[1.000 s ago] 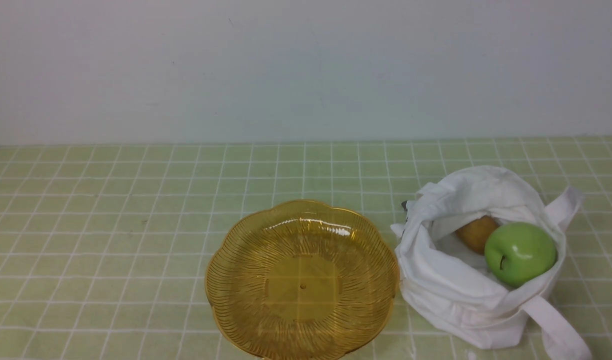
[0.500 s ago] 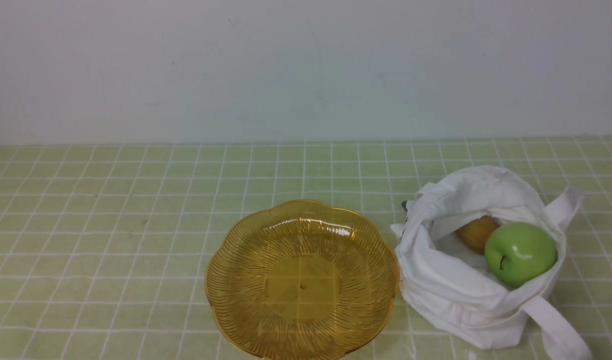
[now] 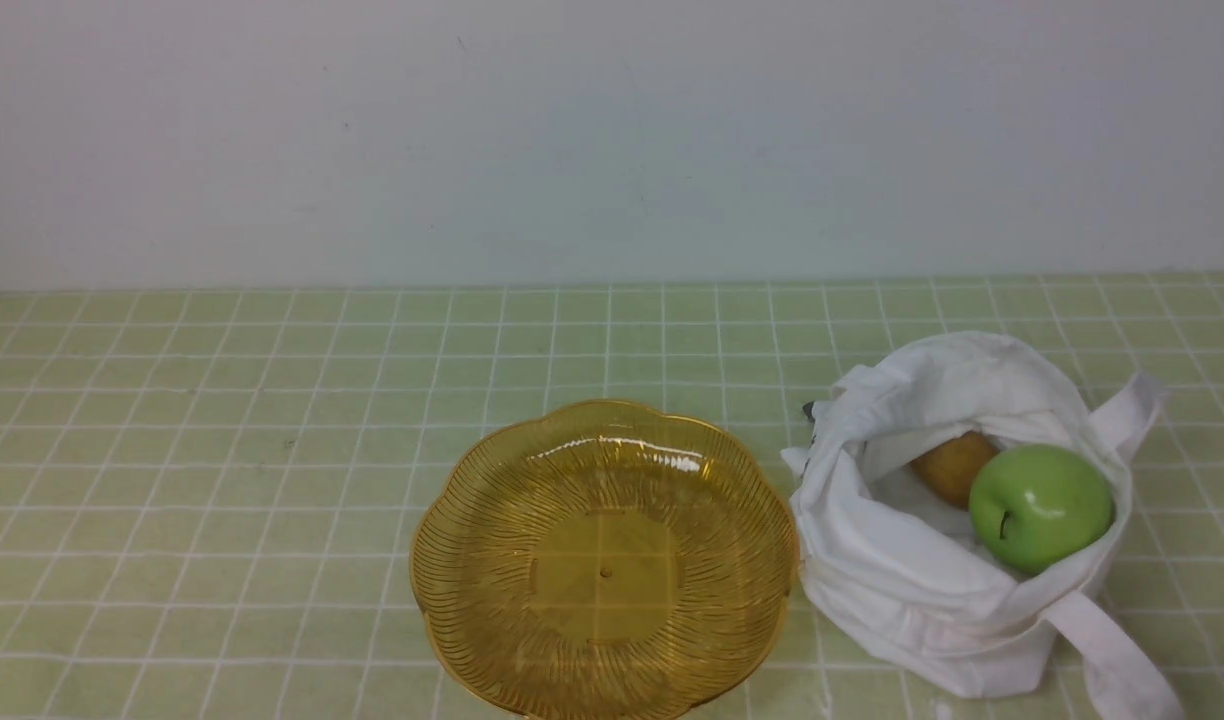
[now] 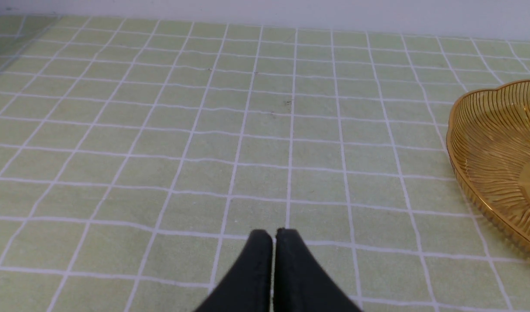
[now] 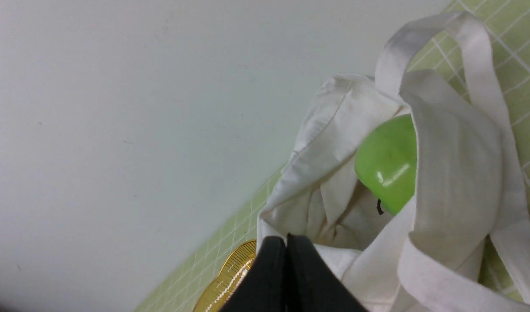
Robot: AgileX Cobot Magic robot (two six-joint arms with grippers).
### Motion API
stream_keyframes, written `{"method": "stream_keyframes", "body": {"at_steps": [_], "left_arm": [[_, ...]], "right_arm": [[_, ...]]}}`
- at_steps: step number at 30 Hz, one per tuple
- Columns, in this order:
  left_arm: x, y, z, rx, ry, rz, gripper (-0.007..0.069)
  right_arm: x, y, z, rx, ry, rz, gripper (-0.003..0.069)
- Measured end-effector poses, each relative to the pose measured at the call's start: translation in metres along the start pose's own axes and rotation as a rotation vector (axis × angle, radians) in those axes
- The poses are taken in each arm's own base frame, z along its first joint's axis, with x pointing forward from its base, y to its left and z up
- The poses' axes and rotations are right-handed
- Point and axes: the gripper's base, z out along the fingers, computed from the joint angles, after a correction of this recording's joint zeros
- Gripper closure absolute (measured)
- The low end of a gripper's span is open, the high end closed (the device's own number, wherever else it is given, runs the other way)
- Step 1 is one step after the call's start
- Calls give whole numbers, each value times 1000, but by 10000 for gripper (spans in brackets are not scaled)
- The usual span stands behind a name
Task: Take the fruit out of the bag on the green coffee tablecloth and place them on the plate.
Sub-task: 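Reach into the cloth bag and grasp a fruit inside it with the right gripper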
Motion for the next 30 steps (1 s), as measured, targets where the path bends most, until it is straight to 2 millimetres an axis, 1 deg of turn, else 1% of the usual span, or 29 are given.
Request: {"method": "stream_keyframes", "body": {"at_steps": [2, 4, 6, 7, 8, 9, 10, 11, 12, 13, 15, 18, 19, 20, 22, 23, 25, 26, 27, 28, 29, 30], "left_arm": [[0, 0, 0, 0, 0, 0, 632], [0, 0, 0, 0, 0, -1, 632], [0, 0, 0, 0, 0, -1, 632], [0, 0, 0, 0, 0, -1, 632], [0, 0, 0, 0, 0, -1, 632], [0, 0, 0, 0, 0, -1, 632], [0, 0, 0, 0, 0, -1, 632], [0, 0, 0, 0, 0, -1, 632], [0, 0, 0, 0, 0, -2, 632], [0, 0, 0, 0, 0, -2, 632], [0, 0, 0, 0, 0, -2, 632], [0, 0, 0, 0, 0, -2, 632], [0, 0, 0, 0, 0, -2, 632], [0, 0, 0, 0, 0, -2, 632], [0, 0, 0, 0, 0, -2, 632], [0, 0, 0, 0, 0, -2, 632], [0, 0, 0, 0, 0, -2, 632], [0, 0, 0, 0, 0, -2, 632], [0, 0, 0, 0, 0, -2, 632], [0, 0, 0, 0, 0, -2, 632], [0, 0, 0, 0, 0, -2, 632], [0, 0, 0, 0, 0, -2, 632]], "right_arm": [[-1, 1, 0, -4, 0, -9, 673], [-8, 12, -3, -32, -9, -82, 673], [-27, 37, -12, -90, -70, -245, 673], [-31, 42, -14, -101, -83, -265, 673], [-40, 52, -17, -116, -106, -328, 673], [-51, 67, -20, -122, -116, -431, 673], [-60, 78, -22, -122, -119, -501, 673], [-67, 89, -19, -104, -81, -584, 673], [-72, 94, -16, -86, -41, -621, 673], [-75, 98, -10, -63, 13, -653, 673], [-79, 103, 10, 10, 199, -696, 673], [-77, 99, 41, 98, 446, -685, 672], [-77, 100, 41, 96, 443, -688, 672], [-74, 96, 65, 133, 596, -677, 664], [-71, 92, 80, 139, 683, -677, 649], [-71, 92, 82, 142, 689, -675, 649], [-66, 89, 105, 115, 794, -692, 593], [-66, 89, 107, 109, 800, -701, 588], [-65, 88, 114, 96, 823, -708, 566], [-64, 87, 122, 88, 845, -709, 536], [-65, 89, 132, 69, 870, -708, 487], [-67, 92, 139, 57, 879, -706, 449]]}}
